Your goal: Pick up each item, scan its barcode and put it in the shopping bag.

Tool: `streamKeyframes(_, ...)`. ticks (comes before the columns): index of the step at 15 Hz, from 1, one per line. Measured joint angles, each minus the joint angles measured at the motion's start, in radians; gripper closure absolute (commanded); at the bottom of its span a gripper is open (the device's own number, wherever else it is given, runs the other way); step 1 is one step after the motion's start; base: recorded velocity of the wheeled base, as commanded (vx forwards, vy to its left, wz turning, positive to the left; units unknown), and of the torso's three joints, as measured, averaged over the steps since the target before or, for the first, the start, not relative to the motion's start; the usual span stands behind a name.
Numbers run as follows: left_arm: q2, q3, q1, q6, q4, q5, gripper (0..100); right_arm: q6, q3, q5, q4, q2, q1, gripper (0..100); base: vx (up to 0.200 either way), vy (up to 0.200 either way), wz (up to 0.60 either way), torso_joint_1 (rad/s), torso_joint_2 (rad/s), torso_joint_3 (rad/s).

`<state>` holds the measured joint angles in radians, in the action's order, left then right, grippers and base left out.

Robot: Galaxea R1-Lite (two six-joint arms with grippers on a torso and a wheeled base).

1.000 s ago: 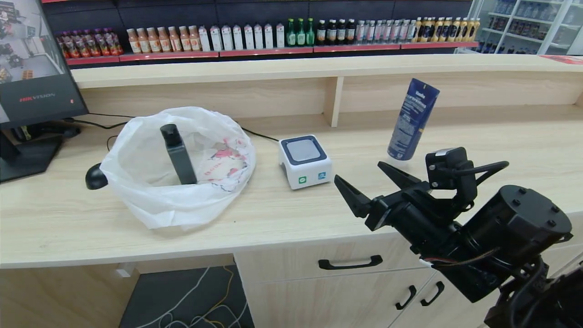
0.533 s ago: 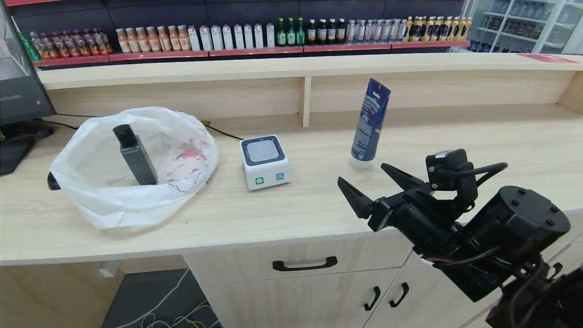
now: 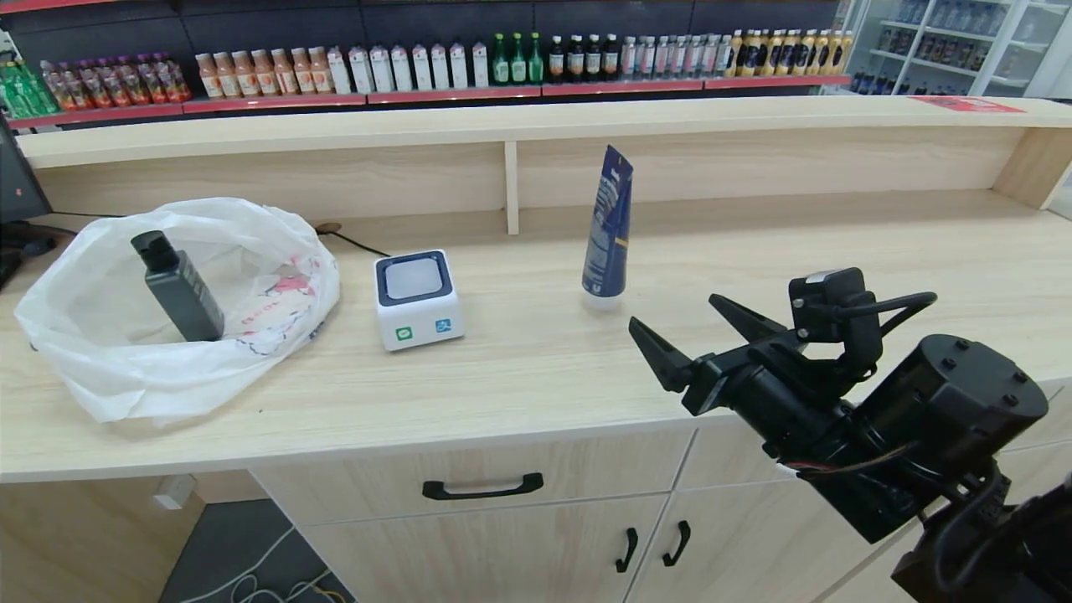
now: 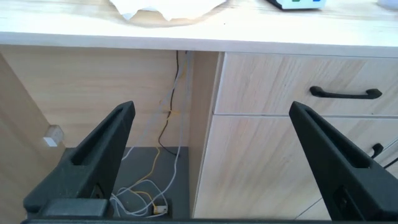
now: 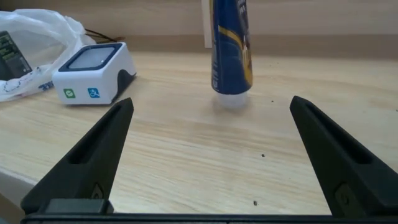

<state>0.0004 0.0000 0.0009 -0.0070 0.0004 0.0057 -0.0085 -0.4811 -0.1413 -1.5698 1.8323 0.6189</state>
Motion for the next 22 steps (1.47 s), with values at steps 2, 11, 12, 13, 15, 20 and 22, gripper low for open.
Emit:
streamKeyframes(2, 0.0, 0.0, 0.0, 0.0, 0.0, 0.0, 0, -0.001, -0.006, 0.003, 0.0, 0.001, 0.007, 0, 0.0, 0.0, 0.0, 0.0, 0.0, 0.0)
streamKeyframes(11, 0.0, 0.0, 0.0, 0.001, 0.0, 0.0, 0, -0.099, -0.083, -0.098, 0.004, 0.0, 0.017, 0, 0.0, 0.0, 0.0, 0.0, 0.0, 0.0)
streamKeyframes(12, 0.0, 0.0, 0.0, 0.001, 0.0, 0.0, 0, -0.105, -0.105, -0.1, 0.04, -0.001, 0.024, 0, 0.0, 0.0, 0.0, 0.0, 0.0, 0.0)
streamKeyframes(13, 0.0, 0.0, 0.0, 0.001, 0.0, 0.0, 0, -0.109, -0.138, -0.105, 0.089, -0.002, 0.027, 0, 0.0, 0.0, 0.0, 0.0, 0.0, 0.0)
streamKeyframes(15, 0.0, 0.0, 0.0, 0.001, 0.0, 0.0, 0, -0.111, -0.235, -0.116, 0.233, -0.007, 0.031, 0, 0.0, 0.0, 0.0, 0.0, 0.0, 0.0)
streamKeyframes(20, 0.0, 0.0, 0.0, 0.001, 0.0, 0.0, 0, -0.114, -0.5, -0.178, 0.539, -0.014, 0.024, 0, 0.0, 0.0, 0.0, 0.0, 0.0, 0.0)
streamKeyframes(22, 0.0, 0.0, 0.0, 0.001, 0.0, 0.0, 0, -0.114, -0.583, -0.203, 0.631, -0.012, 0.024, 0, 0.0, 0.0, 0.0, 0.0, 0.0, 0.0)
